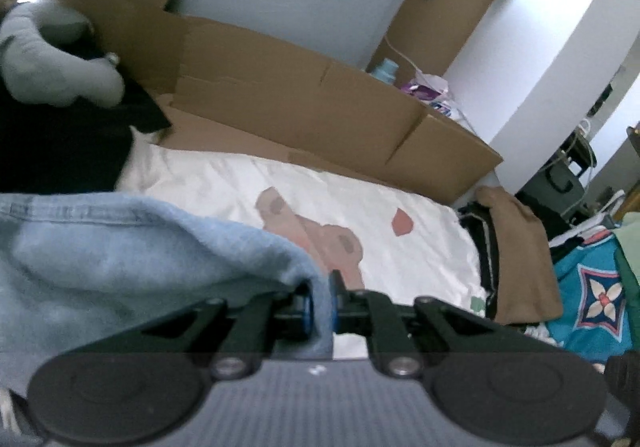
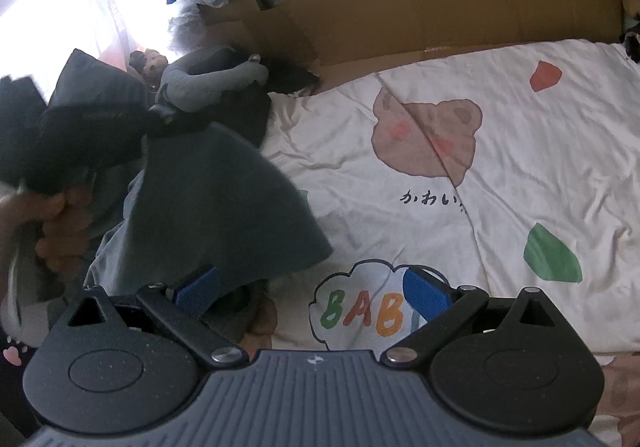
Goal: Fold clothes
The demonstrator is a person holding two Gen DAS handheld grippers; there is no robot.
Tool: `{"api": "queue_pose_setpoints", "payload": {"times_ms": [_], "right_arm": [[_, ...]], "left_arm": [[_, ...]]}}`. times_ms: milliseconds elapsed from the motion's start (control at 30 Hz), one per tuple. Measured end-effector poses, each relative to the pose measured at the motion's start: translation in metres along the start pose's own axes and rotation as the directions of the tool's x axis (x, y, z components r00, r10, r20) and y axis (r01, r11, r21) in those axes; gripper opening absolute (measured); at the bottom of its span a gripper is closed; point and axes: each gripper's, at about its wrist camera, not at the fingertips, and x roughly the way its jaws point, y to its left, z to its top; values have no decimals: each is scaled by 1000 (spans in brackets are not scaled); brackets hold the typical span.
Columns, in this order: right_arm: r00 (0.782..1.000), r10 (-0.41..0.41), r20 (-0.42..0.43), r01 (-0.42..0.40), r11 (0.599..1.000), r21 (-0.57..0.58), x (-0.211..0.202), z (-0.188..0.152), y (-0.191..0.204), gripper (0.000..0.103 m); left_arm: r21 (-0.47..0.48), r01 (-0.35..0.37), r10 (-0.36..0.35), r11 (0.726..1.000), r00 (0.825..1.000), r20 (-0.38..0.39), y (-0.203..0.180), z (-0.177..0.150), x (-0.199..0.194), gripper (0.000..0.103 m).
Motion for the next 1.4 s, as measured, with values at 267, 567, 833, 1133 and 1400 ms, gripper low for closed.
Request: {"api": "queue_pose_setpoints", "payload": {"times_ms": [267, 567, 833, 1133, 1400], "right_arm": [[1000, 3, -13, -3, 1000, -23, 6, 2, 6, 100], [1000, 9, -11, -9, 1000, -13, 7, 1, 5, 100], [999, 22, -28, -22, 1000, -21, 7, -8, 10, 100], [999, 25, -45, -26, 999, -32, 11, -14, 13, 100], [997, 19, -73, -22, 999, -35, 16, -21, 11, 100]], "left_arm": [[-18, -59, 59, 998, 997, -49, -1, 45, 35, 15], [51, -103, 109, 993, 984, -140, 10, 8, -7, 55], [5, -232, 230, 973, 966, -117, 47, -50, -104, 67], [-49, -353, 333, 934, 912, -239, 81, -130, -145, 77], [-80, -356, 309, 931, 886, -347, 84, -191, -123, 88]]}}
